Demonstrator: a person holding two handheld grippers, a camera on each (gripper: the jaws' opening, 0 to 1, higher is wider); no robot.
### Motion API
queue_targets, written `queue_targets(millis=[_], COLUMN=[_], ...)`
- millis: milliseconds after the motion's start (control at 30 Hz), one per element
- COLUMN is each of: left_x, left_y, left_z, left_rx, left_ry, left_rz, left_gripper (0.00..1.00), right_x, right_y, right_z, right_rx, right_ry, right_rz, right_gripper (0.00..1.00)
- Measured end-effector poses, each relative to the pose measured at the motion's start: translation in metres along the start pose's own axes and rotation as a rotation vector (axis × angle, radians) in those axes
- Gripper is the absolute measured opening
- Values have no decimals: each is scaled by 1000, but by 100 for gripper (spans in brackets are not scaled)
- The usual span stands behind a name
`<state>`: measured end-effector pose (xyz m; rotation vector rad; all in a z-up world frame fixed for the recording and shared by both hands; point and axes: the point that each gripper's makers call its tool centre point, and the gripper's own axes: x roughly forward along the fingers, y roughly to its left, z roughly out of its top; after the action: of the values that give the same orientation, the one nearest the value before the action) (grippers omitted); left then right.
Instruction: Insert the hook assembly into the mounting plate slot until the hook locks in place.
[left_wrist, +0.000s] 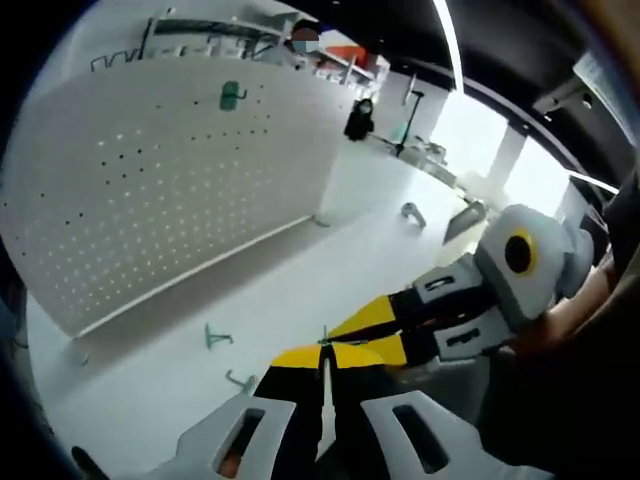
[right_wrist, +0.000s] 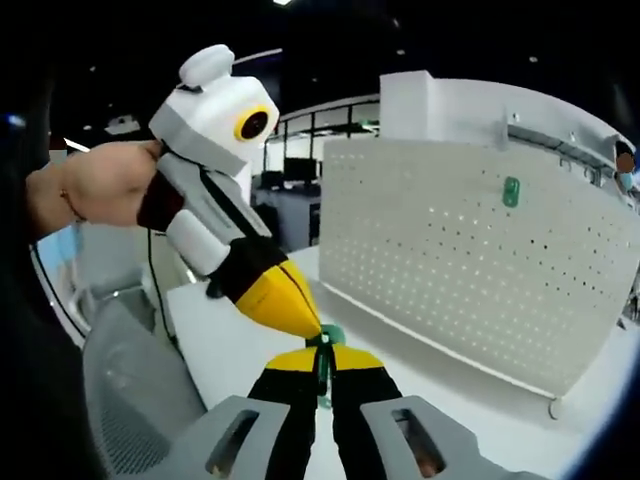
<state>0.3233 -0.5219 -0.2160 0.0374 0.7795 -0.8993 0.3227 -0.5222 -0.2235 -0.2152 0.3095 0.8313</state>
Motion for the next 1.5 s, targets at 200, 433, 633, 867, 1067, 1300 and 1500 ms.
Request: queue_targets(millis=[200, 433, 633, 867, 1067, 1300, 1500], left_x=[-3, -5, -6, -12, -20, -23, -17], left_y=[2, 1, 0, 4, -2, -23, -15], left_z=[2, 6, 8, 6, 9, 9, -2], left_rx=[-33, -1, 60, 62, 128, 150, 190], left_ry=[-18, -60, -139, -171, -222, -295, -254], left_rz=[-1, -5, -44, -31, -36, -93, -33], left_gripper=[1, 2, 3, 21, 37, 60, 66], right_x=[0, 0, -2, -5, -8, -13, -15], right_y=[0, -2, -5, -10, -22, -40, -41], right_z=[5, 9, 10, 8, 5, 14, 24], right_rx=[12, 83, 103, 135, 181, 240, 357], right_ry=[-21, -31, -22, -4, 5, -18, -52], right_rz=[3, 8, 14, 16, -5, -35, 8], right_gripper=[0, 0, 0, 0, 0, 0, 0])
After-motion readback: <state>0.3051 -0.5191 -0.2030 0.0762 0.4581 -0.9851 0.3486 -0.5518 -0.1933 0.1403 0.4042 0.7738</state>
